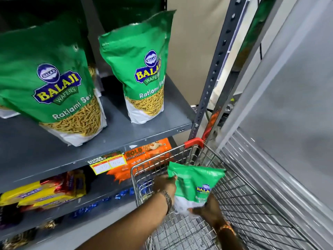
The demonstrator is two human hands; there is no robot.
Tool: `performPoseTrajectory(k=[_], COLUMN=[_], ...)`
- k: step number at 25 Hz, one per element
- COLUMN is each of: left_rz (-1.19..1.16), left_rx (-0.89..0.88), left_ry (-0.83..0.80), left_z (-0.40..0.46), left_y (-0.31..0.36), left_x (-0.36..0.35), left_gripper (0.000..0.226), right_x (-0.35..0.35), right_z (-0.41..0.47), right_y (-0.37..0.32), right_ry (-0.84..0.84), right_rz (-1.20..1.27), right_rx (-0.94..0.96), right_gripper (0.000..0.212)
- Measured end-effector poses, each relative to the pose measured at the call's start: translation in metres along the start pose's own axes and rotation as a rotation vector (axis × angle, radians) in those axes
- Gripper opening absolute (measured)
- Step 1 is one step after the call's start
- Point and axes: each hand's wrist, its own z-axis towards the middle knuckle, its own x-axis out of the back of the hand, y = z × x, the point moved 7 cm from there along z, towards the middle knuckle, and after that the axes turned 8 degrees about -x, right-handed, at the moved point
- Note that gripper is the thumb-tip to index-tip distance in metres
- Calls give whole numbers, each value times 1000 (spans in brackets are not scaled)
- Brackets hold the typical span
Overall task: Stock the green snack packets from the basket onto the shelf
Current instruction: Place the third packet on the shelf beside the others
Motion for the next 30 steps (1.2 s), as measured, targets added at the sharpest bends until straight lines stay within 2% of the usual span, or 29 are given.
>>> performPoseTrajectory(k=[4,7,8,12,16,20,24,27,30], left_rz=[-118,-352,-414,-563,-648,-689,-685,-697,-693], left_rx=[-100,-256,-315,-537,-654,-659,-622,-563,-523], left_ry=[7,-47,-22,100,192,293,370,447,501], left_z=[-70,-111,-122,-158,-163,-142,-107,-78,-54], left_y=[61,113,130,194,222,234,237,233,230], left_x=[52,114,144,267,380,468,531,558,567], left_gripper=[15,15,16,4,5,19,20,9,28], right_x=[16,6,-7,-101,-208,-308,-389,-425,-445], right_z=[-54,-103,-121,-179,-195,-194,-168,-159,-147], right_y=[-47,-118,-147,-243,-299,-336,-355,-369,-383], right_ry=[80,118,118,-31,-126,-173,-219,-190,-196], right_rz=[-131,-242,-281,-287,-308,-434,-479,-484,-485], right_rx=[60,128,182,342,431,518,570,577,547], right_gripper=[76,88,88,79,74,61,78,74,67])
